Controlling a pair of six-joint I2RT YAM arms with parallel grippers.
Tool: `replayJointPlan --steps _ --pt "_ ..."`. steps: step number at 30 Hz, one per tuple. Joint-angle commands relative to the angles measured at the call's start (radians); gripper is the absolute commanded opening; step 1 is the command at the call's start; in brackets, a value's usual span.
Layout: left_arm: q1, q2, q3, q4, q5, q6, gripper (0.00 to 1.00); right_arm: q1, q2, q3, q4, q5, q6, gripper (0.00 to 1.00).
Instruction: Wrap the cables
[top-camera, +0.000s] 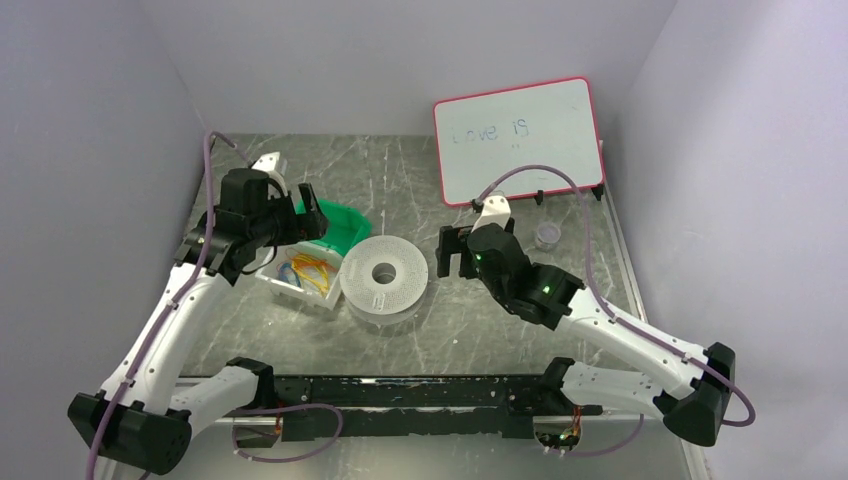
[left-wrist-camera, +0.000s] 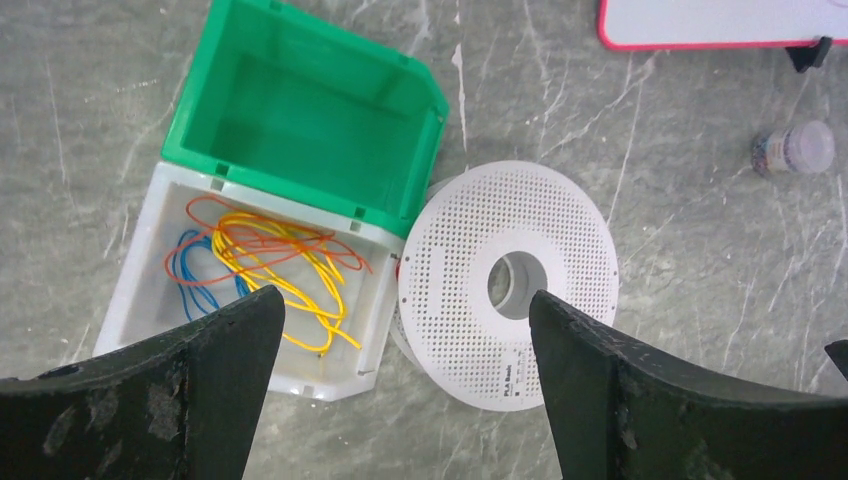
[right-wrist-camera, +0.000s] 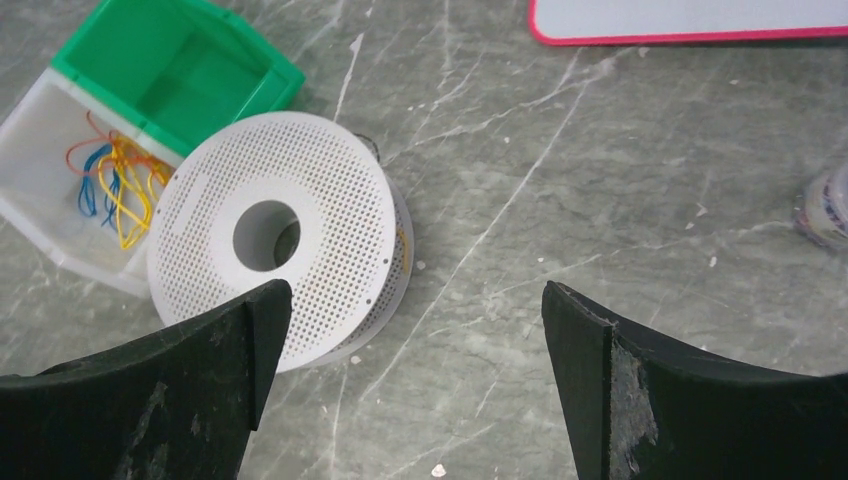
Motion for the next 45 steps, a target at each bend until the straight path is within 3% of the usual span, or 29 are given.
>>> replayJointPlan --steps 1,6,10,16,34,45 --pt "-0.004 -0.008 -0.033 -0.025 0.047 -0.018 0.96 -0.004 -0.003 -0.025 0.049 -0.095 -0.048 1.00" --pt "-0.008 0.015 -0.066 -0.026 0.179 0.007 0.95 -0.003 0.001 -0.042 0.053 -0.110 -0.050 1.00" --pt "-0.035 0.043 -0.089 -0.034 0.193 0.006 0.94 -0.003 0.003 -0.056 0.045 -0.097 -0.045 1.00" --pt "-0.129 0.102 -0.085 -0.057 0.108 -0.014 0.92 -0.003 -0.001 -0.084 0.053 -0.092 -0.032 1.00" --pt "-0.393 0.342 0.032 -0.017 0.029 -0.069 0.89 -0.003 -0.050 -0.165 -0.008 -0.034 0.038 1.00" --pt "-0.455 0.350 0.036 -0.018 -0.027 -0.129 0.89 -0.009 0.026 -0.280 0.183 -0.187 0.152 0.97"
